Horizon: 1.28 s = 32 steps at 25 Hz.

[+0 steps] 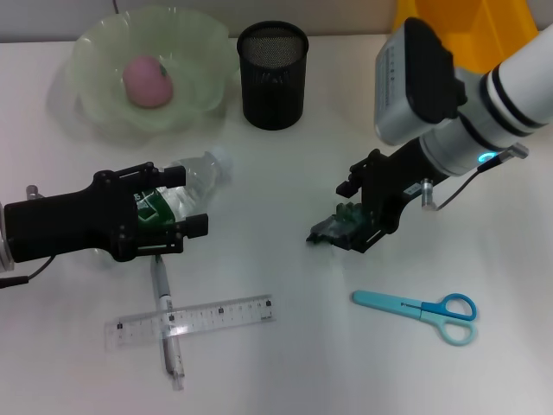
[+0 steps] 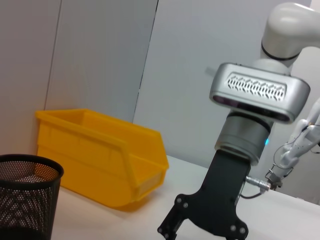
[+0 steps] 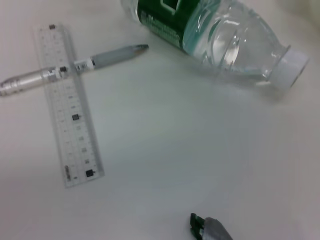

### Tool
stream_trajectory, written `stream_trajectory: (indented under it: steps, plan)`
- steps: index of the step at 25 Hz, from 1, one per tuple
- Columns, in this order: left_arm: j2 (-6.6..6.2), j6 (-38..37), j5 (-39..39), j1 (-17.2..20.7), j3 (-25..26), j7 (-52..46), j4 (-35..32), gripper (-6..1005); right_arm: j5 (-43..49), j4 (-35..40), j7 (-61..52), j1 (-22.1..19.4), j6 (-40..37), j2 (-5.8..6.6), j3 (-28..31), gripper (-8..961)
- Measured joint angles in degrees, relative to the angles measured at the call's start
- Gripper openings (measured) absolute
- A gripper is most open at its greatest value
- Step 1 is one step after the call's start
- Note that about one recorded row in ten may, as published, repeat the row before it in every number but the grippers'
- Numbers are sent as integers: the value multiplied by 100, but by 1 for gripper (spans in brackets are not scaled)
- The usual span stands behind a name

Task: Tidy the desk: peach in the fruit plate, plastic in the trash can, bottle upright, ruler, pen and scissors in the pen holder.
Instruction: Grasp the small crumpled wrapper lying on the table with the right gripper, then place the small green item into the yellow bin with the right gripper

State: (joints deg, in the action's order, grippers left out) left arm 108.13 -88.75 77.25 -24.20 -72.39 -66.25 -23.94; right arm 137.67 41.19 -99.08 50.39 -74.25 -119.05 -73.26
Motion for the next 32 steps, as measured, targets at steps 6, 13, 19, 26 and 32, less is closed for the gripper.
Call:
stream_trajectory:
  steps: [6, 13, 19, 26, 32]
  plan:
    - [6, 0, 0, 7, 15, 4, 3, 860, -43, -87, 121, -13, 189, -39, -107, 768]
    - [5, -15, 0, 2, 23, 7, 4, 859, -48, -149, 99, -17, 274, -45, -112, 767]
    - [12, -4, 0, 2, 23, 5, -23, 859, -43, -215, 90, -13, 380, -48, -188, 587]
    - [14, -1, 0, 4, 53, -4, -31, 859, -54, -217, 34, -11, 373, -43, -197, 297]
    - [14, 0, 0, 3, 83, -1, -40, 859, -54, -199, -57, -1, 235, -27, -144, 184]
